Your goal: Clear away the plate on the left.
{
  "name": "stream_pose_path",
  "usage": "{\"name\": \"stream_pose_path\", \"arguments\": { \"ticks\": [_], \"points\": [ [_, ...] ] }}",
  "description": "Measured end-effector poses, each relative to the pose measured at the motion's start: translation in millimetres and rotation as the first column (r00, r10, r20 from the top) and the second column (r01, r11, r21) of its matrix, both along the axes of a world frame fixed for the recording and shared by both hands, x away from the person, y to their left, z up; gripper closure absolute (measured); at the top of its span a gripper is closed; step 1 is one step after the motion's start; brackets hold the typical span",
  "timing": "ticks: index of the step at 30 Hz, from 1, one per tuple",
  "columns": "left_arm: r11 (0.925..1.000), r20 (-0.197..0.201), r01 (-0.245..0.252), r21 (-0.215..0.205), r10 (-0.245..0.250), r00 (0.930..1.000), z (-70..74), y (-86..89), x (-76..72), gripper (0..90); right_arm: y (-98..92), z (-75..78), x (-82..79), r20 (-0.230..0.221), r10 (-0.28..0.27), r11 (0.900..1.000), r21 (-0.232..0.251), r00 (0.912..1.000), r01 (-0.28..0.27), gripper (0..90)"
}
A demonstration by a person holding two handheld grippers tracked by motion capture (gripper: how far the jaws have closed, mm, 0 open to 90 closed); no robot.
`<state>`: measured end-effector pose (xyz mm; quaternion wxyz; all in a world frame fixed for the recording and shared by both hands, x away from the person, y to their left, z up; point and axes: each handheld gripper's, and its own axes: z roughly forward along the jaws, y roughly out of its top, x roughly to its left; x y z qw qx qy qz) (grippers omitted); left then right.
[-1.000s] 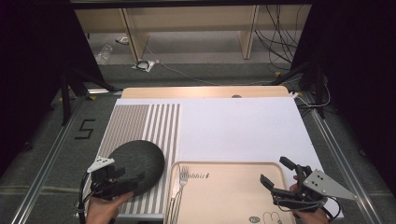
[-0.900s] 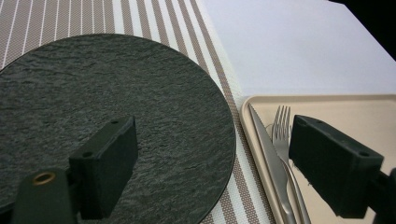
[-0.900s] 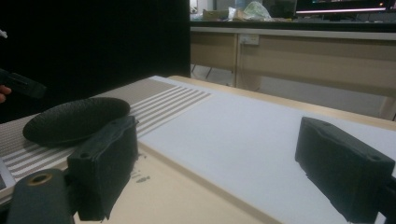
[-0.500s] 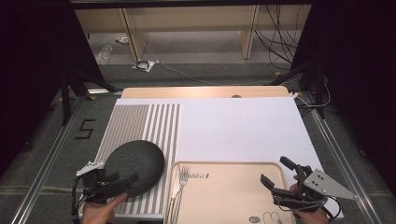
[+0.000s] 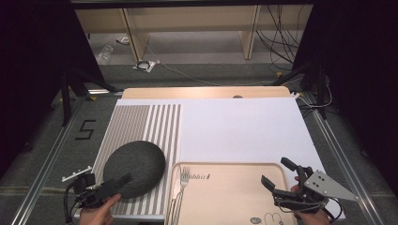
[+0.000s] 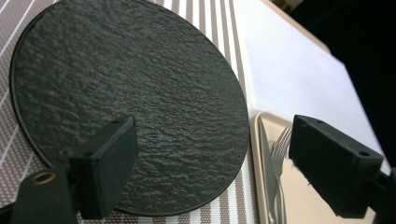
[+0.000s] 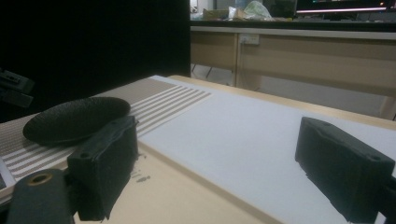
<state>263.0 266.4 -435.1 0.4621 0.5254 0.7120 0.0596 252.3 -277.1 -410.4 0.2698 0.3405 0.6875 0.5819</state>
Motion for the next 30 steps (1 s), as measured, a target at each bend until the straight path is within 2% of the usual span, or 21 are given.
{"name": "stream_pose_path", "arguments": {
  "ticks": [3, 6, 11, 16, 19, 21, 26, 30],
  "points": [
    [0.9989, -0.011, -0.029, -0.036, 0.028, 0.9995, -2.9, 2.0, -0.9, 15.3, -0.5, -0.1, 0.0, -0.006, -0.004, 1.0, -0.003, 1.0, 0.004, 13.9],
    [0.9949, -0.022, -0.042, -0.092, 0.04, 0.999, -6.2, 3.8, -1.8, 15.3, -0.8, -0.4, 0.6, -0.003, -0.001, 1.0, 0.0, 1.0, 0.001, 13.9],
    [0.9901, -0.044, -0.064, -0.125, 0.058, 0.9973, -11.0, 4.9, -3.4, 15.3, -0.3, -0.2, 0.1, -0.001, -0.001, 1.0, -0.003, 1.0, 0.001, 13.9],
    [0.9769, -0.059, -0.118, -0.178, 0.109, 0.9922, -14.8, 12.9, -6.6, 15.3, 0.4, 0.0, -1.1, -0.003, -0.002, 1.0, -0.001, 1.0, 0.002, 14.0],
    [0.966, -0.08, -0.145, -0.214, 0.13, 0.9883, -18.8, 16.6, -8.2, 15.4, 0.3, 0.2, -0.4, -0.006, -0.001, 1.0, -0.005, 1.0, 0.001, 14.0],
    [0.9617, -0.091, -0.16, -0.222, 0.143, 0.9855, -20.4, 18.6, -9.7, 15.4, 0.8, -0.2, 0.0, -0.004, -0.002, 1.0, -0.005, 1.0, 0.002, 14.0],
    [0.9608, -0.094, -0.185, -0.207, 0.169, 0.9812, -20.6, 20.2, -13.9, 15.4, 0.5, -0.1, -0.6, -0.006, -0.004, 1.0, -0.006, 1.0, 0.004, 13.9],
    [0.9547, -0.111, -0.21, -0.211, 0.19, 0.9755, -23.0, 22.5, -15.0, 15.4, 0.8, -0.1, -0.5, -0.003, -0.002, 1.0, -0.005, 1.0, 0.002, 13.9]
  ]
}}
